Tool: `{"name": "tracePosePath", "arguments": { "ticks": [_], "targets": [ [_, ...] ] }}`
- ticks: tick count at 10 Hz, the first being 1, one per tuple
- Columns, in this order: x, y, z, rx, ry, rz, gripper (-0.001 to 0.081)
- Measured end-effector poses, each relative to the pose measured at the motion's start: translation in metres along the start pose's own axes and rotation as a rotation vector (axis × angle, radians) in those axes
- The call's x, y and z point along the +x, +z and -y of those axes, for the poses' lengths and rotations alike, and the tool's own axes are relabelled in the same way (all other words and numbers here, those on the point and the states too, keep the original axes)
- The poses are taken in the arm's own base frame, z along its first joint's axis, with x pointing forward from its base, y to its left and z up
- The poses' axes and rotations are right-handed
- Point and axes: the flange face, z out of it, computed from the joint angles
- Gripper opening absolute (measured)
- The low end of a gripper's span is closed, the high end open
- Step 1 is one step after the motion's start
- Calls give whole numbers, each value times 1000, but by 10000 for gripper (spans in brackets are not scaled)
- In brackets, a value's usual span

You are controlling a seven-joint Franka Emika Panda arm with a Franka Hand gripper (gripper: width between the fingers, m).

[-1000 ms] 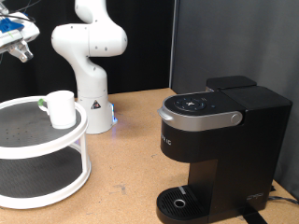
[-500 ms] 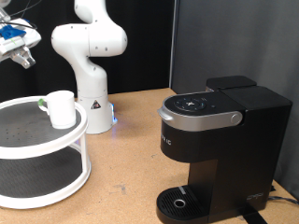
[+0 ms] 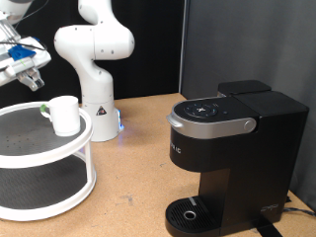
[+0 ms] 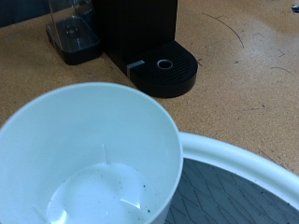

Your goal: Make a cup of coffee with the keurig machine

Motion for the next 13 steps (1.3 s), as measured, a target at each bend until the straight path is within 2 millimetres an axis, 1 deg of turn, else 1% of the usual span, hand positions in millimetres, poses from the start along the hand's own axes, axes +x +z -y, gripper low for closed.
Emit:
{"name": "tracePosePath", "arguments": {
  "ticks": [1,2,3,4,5,6,7,8,9,10,13],
  "targets": [
    [-4,8,-1,-7,-8,1,94],
    [-8,13,-4,-13,-16,2,94],
    [-12,17,-6,-14,-20,5,295],
    [-14,21,-9,-16,-22,11,295],
    [-16,23,-11,-18,-22,18,456],
    [-19,26,-13,-14,-24,27,634],
    [-21,29,-15,-9,-23,36,634],
    [-24,33,-17,-2,-23,44,768],
    [-26,35,-18,5,-25,49,768],
    [-27,37,-19,15,-31,52,796],
    [-30,40,-17,53,-40,56,803]
  ]
}}
